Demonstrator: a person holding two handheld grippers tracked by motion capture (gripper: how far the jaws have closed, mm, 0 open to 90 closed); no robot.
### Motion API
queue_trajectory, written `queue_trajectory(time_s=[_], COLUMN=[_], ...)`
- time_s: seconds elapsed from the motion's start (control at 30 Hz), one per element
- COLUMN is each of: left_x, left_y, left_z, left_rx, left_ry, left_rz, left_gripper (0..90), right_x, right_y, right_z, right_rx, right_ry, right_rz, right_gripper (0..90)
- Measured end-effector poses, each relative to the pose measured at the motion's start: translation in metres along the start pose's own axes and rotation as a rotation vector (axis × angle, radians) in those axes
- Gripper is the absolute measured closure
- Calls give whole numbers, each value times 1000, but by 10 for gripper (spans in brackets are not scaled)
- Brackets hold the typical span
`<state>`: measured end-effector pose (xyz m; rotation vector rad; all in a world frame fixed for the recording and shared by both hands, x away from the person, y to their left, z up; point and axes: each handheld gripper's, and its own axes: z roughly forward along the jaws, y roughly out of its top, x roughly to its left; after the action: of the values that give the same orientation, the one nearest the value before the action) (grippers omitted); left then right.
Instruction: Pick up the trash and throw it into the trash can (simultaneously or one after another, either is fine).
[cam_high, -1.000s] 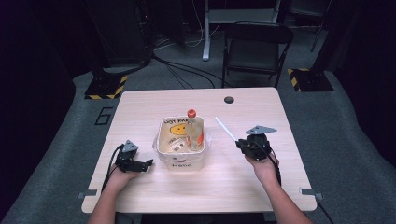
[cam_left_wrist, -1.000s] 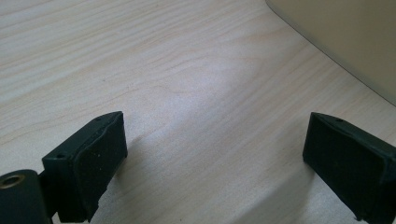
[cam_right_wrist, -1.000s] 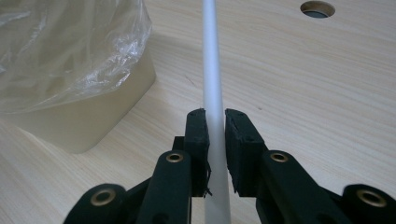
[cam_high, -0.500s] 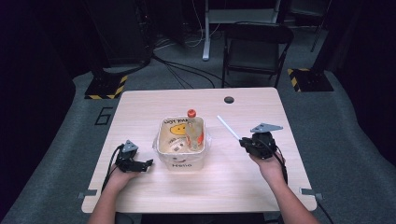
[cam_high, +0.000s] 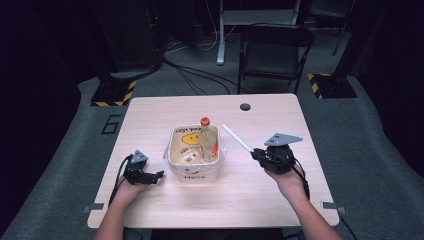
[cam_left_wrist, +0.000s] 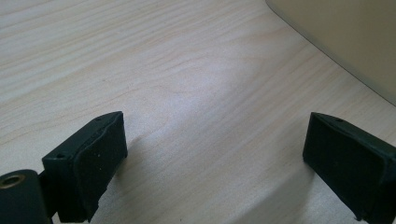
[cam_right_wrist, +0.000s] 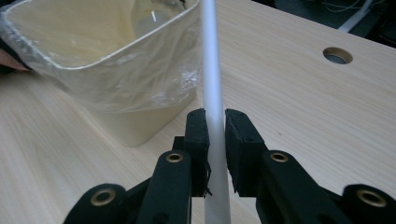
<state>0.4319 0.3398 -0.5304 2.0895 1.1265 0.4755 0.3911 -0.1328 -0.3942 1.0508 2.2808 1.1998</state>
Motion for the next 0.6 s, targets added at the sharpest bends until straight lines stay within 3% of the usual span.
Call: queue_trajectory(time_s=[0.2, 0.6], left_x=[0, 0], left_y=[0, 0], left_z=[0, 0], left_rx=[1, 6], left_ry=[-2, -4], left_rz=[-1, 3], left_gripper=[61, 61], right_x=[11, 21], right_y=[5, 2], right_z=[-5, -7], right_rx=[-7, 0], right_ry=[21, 39], right_rz=[-39, -61], right_gripper=[791, 790])
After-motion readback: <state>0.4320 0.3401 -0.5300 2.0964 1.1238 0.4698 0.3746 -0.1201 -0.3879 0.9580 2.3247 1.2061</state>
